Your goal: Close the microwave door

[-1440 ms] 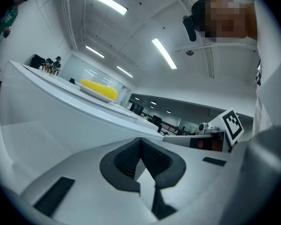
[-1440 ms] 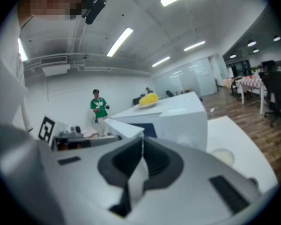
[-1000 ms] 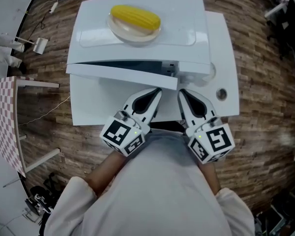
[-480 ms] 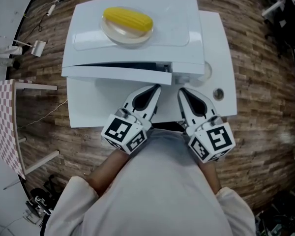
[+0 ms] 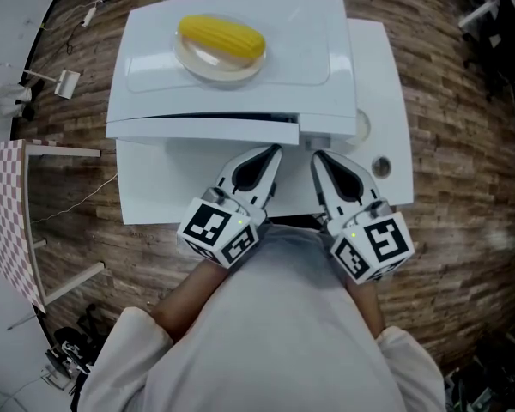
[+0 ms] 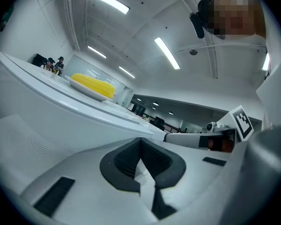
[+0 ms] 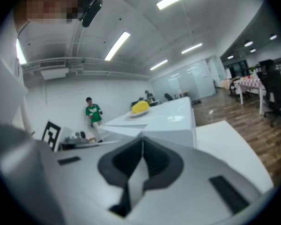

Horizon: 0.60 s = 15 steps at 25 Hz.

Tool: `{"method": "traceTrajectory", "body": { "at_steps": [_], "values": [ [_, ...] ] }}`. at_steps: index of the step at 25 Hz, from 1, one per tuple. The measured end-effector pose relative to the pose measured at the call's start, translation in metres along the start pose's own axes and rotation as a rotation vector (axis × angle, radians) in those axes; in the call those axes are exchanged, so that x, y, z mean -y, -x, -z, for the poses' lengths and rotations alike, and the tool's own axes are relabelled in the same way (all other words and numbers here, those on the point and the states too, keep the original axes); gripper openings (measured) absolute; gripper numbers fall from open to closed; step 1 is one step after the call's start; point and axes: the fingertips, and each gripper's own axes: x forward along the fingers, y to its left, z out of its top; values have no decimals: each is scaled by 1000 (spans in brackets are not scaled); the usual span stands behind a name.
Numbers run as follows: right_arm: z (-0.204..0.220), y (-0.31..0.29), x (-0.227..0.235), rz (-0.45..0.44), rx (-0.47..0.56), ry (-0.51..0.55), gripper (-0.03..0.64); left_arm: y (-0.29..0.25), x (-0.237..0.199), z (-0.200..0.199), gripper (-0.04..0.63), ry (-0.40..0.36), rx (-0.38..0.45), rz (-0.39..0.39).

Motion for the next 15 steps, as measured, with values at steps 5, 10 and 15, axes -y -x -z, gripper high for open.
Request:
{"method": "traceTrajectory", "body": {
  "at_steps": [5, 10, 15],
  "values": [
    [-1, -3, 3, -3, -2, -3, 24, -2, 2, 2, 20, 1, -6, 1],
    [1, -6, 2, -13, -8, 0, 24, -3, 3, 2, 18, -29, -9, -4],
    [1, -8, 4, -18, -12, 5, 25, -3, 4, 2, 18, -20, -2, 1]
  ]
}}
